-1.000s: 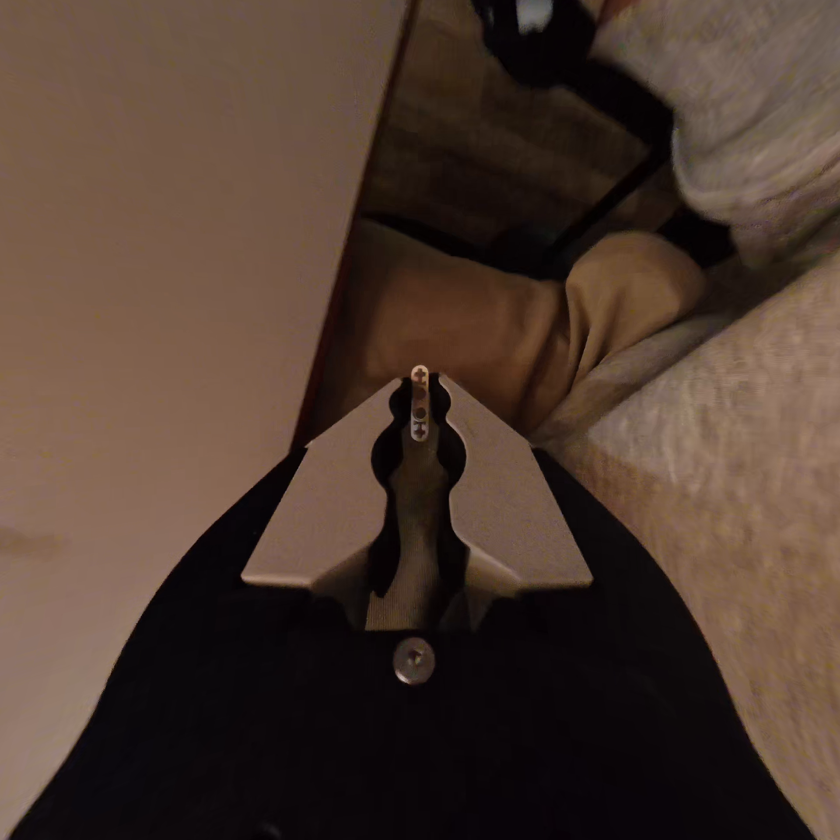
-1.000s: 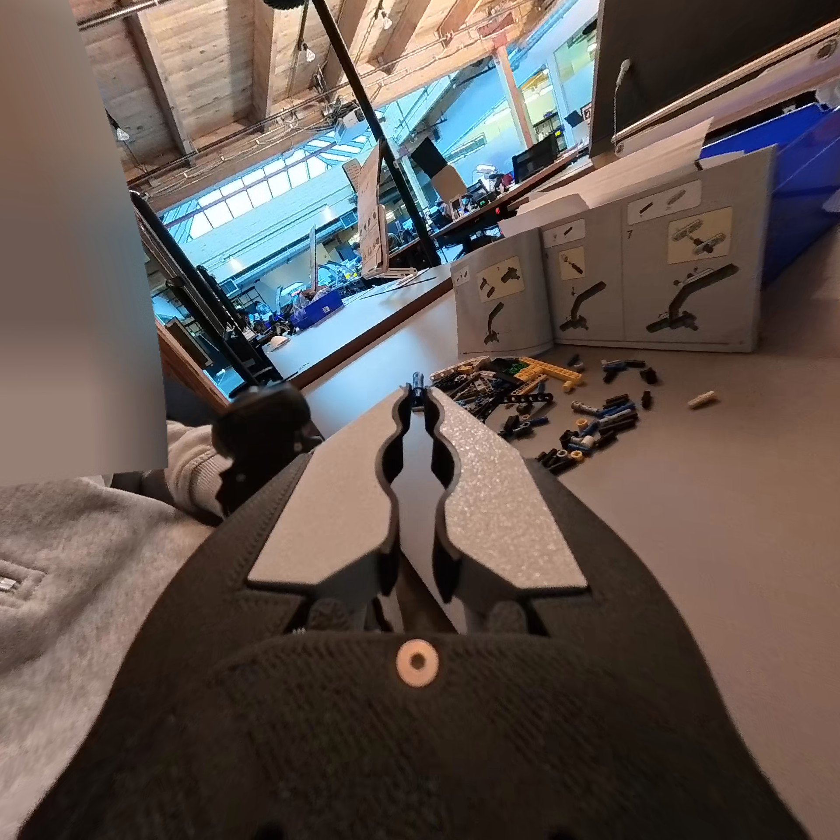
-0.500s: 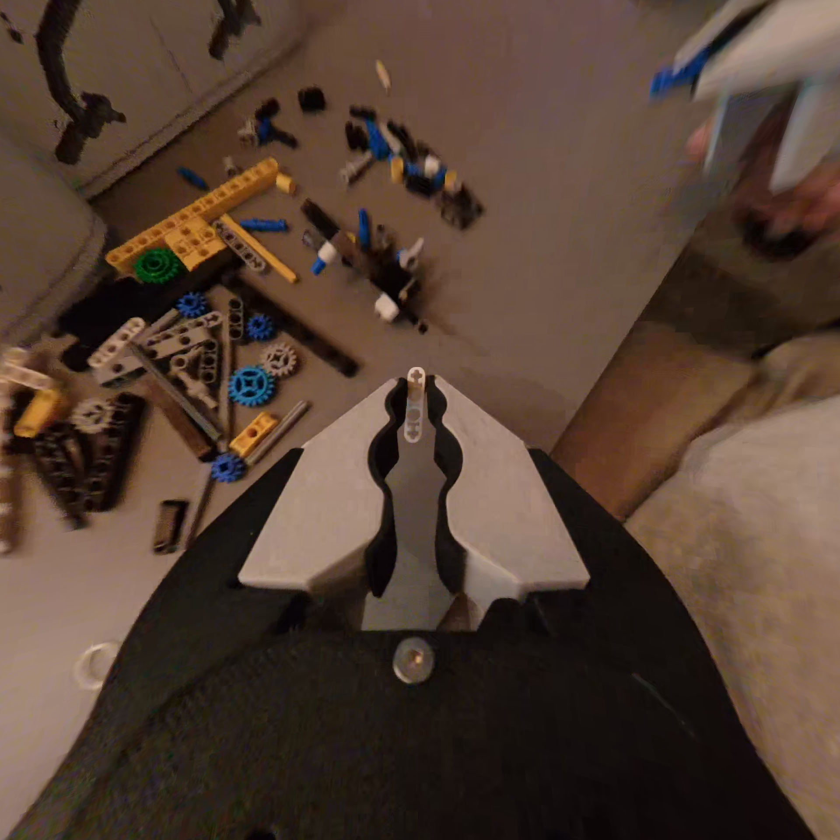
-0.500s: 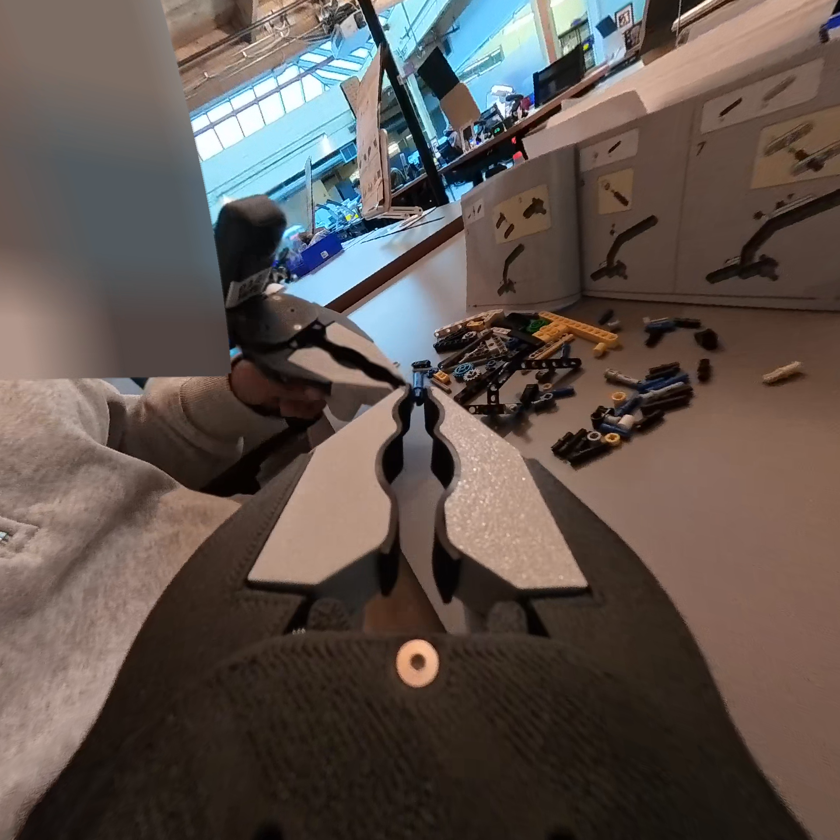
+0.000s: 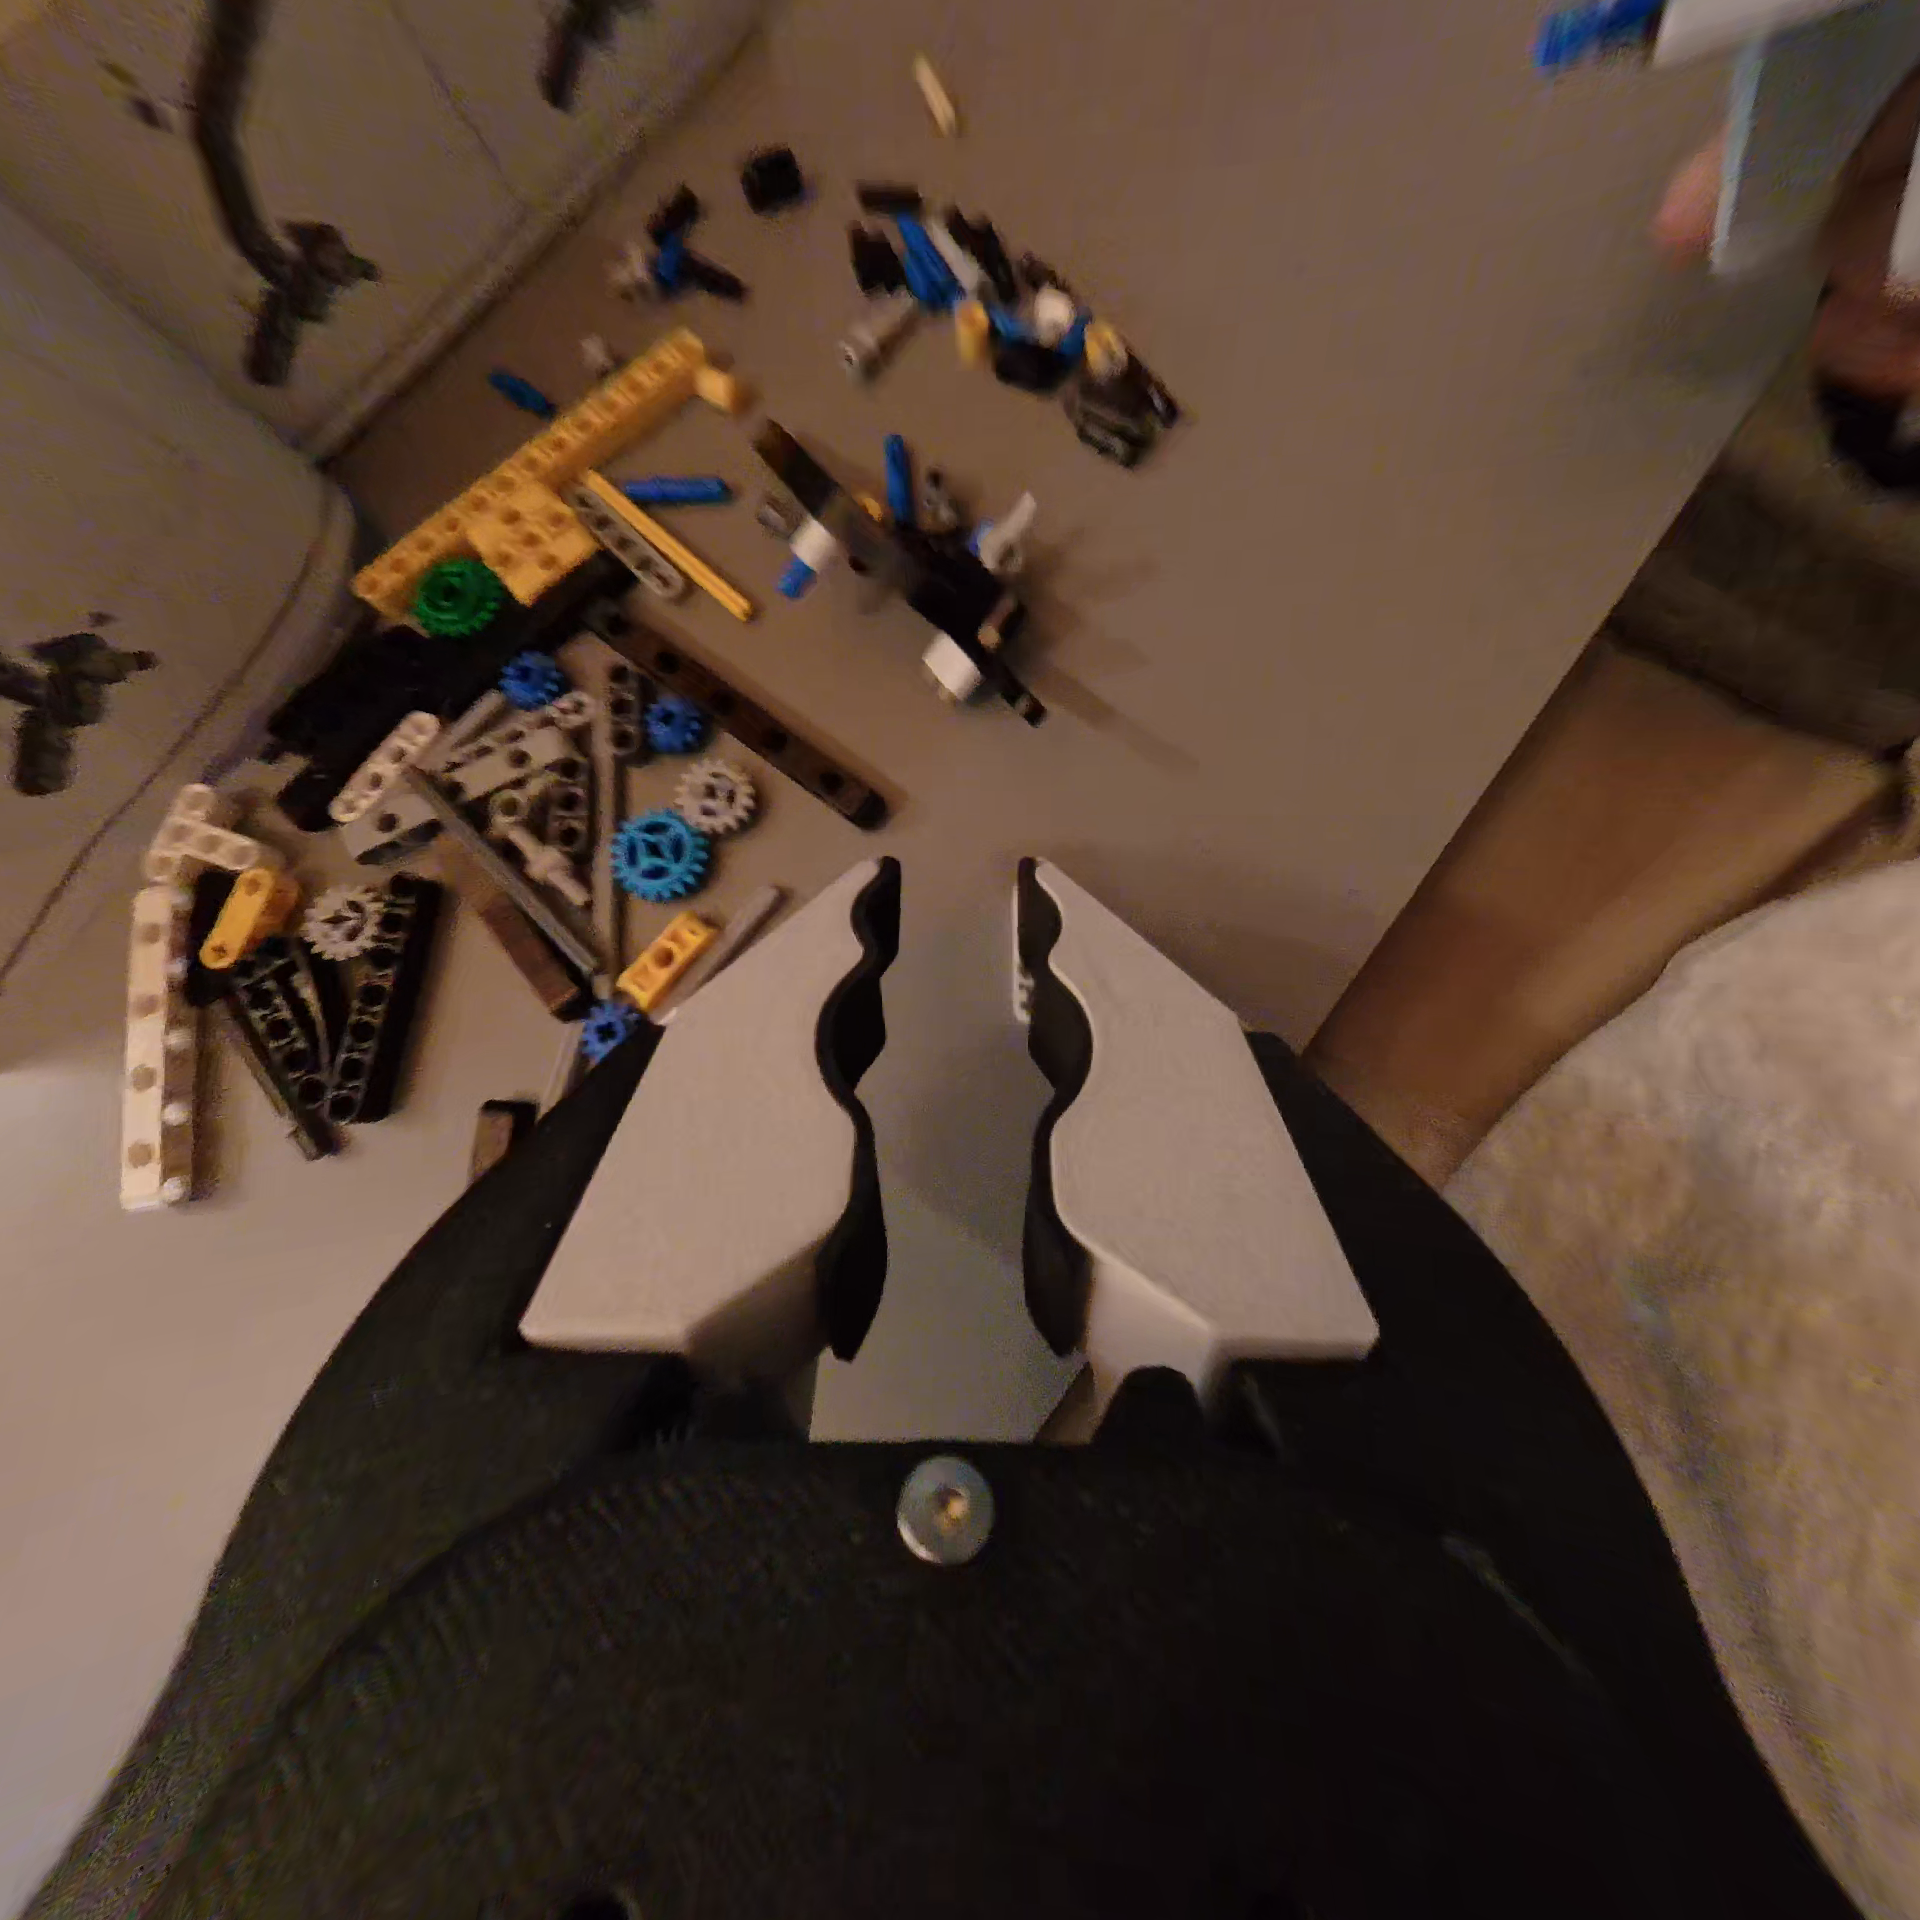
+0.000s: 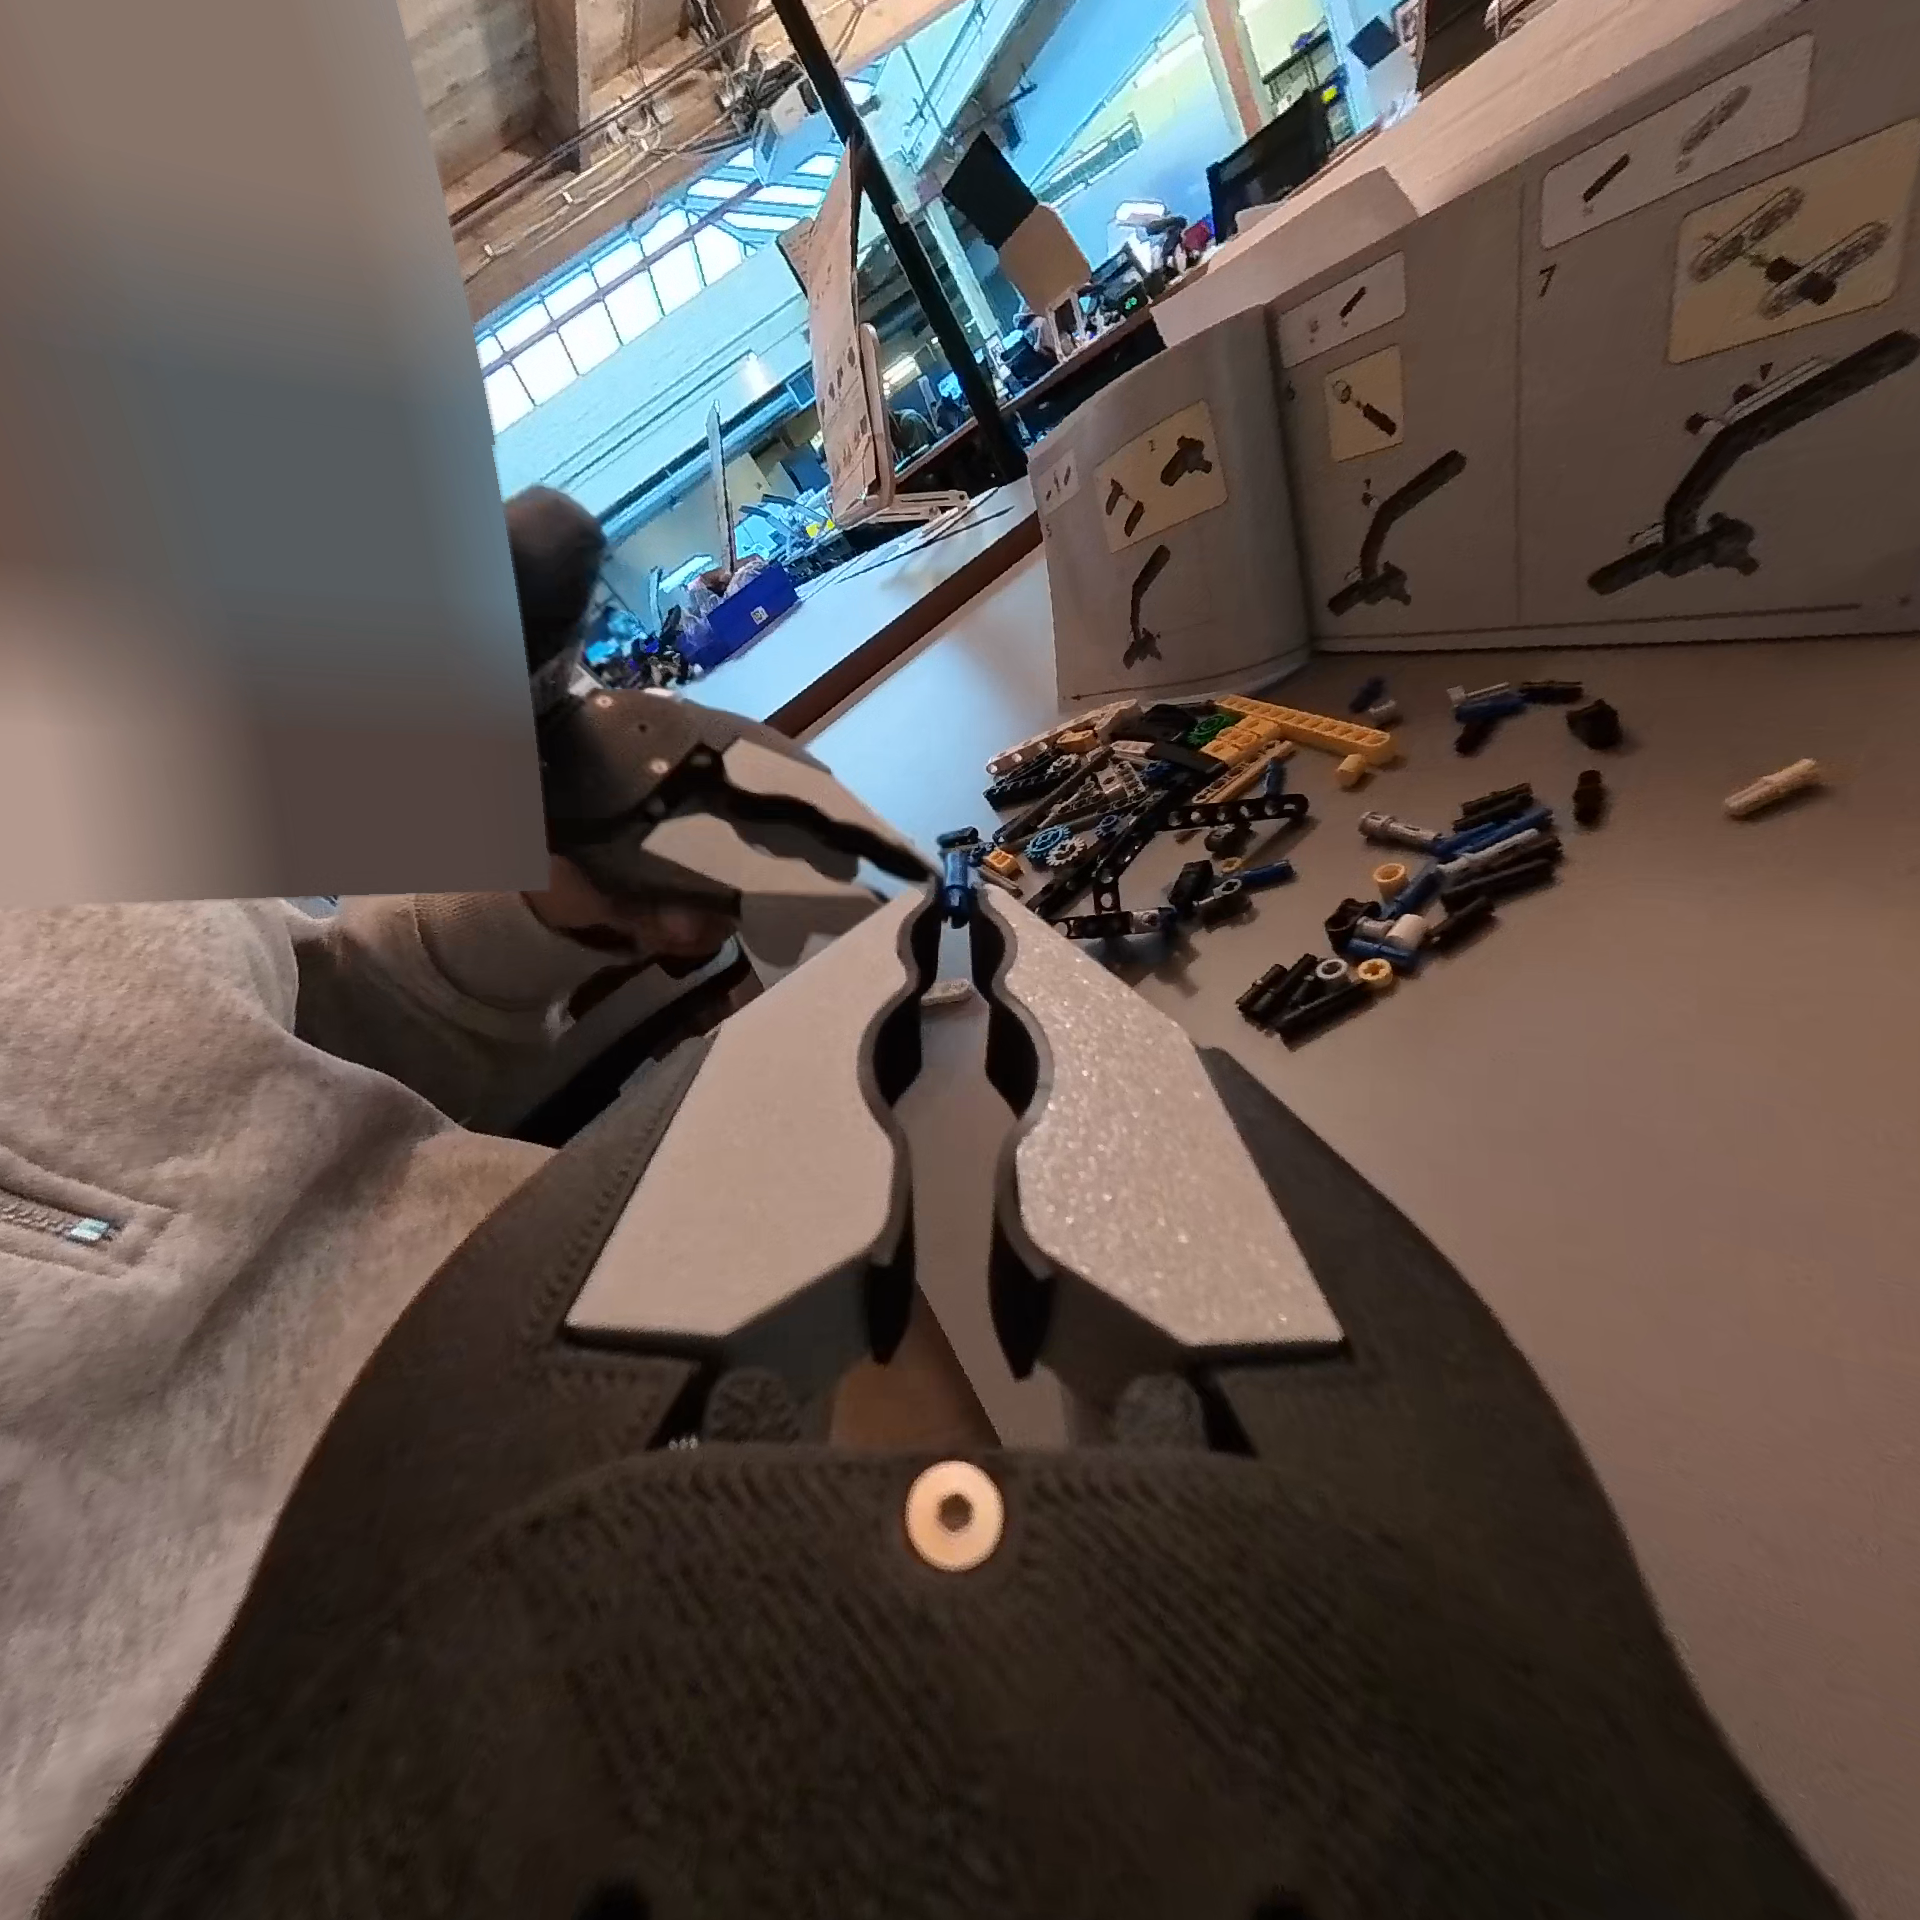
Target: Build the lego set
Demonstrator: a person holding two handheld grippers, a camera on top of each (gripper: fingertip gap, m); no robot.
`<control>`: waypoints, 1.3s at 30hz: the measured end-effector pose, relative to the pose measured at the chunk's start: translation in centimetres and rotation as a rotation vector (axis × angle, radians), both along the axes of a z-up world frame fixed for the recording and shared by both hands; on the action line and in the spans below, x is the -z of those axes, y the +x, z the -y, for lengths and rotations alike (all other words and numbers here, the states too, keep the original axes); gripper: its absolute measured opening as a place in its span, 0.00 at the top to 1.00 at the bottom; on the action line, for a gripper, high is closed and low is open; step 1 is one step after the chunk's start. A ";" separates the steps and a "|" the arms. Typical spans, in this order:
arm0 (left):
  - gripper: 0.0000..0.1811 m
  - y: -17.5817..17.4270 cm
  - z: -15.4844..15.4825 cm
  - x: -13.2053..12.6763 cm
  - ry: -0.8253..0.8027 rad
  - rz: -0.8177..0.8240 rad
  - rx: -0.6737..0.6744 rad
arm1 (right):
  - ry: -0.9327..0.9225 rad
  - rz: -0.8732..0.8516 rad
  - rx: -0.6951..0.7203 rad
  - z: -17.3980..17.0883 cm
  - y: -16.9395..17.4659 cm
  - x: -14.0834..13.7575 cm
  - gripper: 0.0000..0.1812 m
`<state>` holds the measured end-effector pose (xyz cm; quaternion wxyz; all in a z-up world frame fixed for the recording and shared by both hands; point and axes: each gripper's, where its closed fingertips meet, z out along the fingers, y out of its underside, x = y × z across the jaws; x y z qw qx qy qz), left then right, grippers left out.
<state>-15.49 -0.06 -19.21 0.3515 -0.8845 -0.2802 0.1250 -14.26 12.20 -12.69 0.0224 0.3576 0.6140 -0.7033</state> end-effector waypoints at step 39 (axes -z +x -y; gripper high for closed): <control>0.88 1.7 -0.3 2.5 0.000 0.085 0.042 | -0.065 0.029 -0.015 -0.4 0.1 -0.3 0.98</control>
